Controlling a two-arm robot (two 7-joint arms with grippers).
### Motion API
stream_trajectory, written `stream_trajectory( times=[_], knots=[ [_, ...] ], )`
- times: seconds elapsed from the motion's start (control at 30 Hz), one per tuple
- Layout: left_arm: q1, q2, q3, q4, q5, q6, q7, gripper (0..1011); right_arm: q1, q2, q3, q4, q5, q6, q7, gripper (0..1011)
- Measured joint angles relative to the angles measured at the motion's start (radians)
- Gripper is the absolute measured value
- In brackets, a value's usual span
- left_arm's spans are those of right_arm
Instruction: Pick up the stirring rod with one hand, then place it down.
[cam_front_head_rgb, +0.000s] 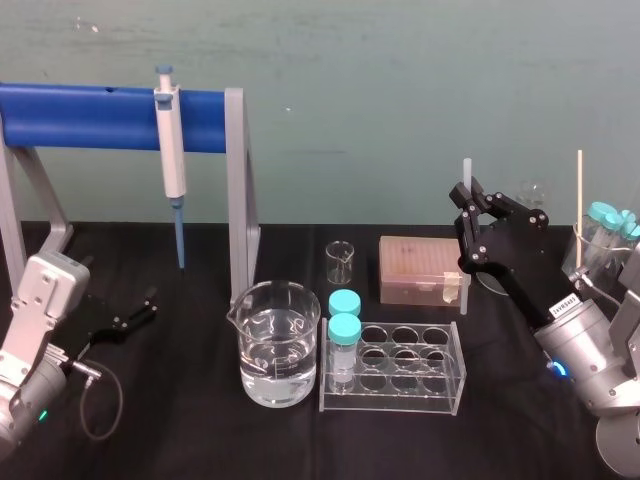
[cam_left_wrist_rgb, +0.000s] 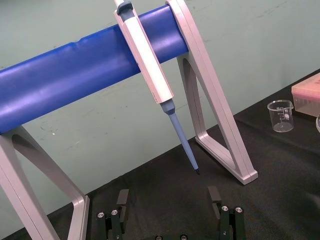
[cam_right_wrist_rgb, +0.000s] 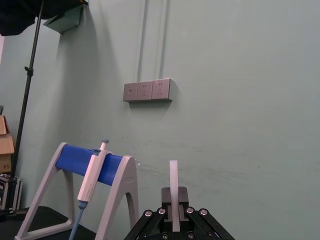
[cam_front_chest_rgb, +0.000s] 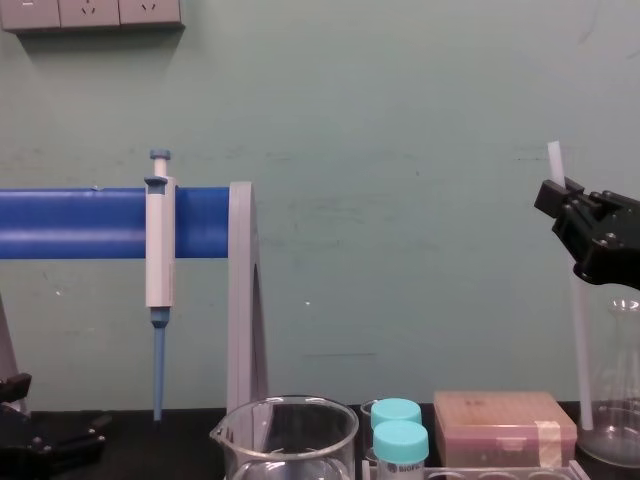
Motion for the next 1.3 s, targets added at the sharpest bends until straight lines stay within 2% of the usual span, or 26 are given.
stream_trajectory(
  times=[0.8, 1.3],
  knots=[
    [0.0, 0.0, 0.0, 0.0, 0.0, 0.0, 0.0, 1000, 0.0, 0.0, 0.0, 0.0, 0.0, 0.0, 0.0, 67],
    [0.0, 0.0, 0.0, 0.0, 0.0, 0.0, 0.0, 1000, -0.006, -0.017, 0.006, -0.008, -0.014, 0.001, 0.061, 67]
  ],
)
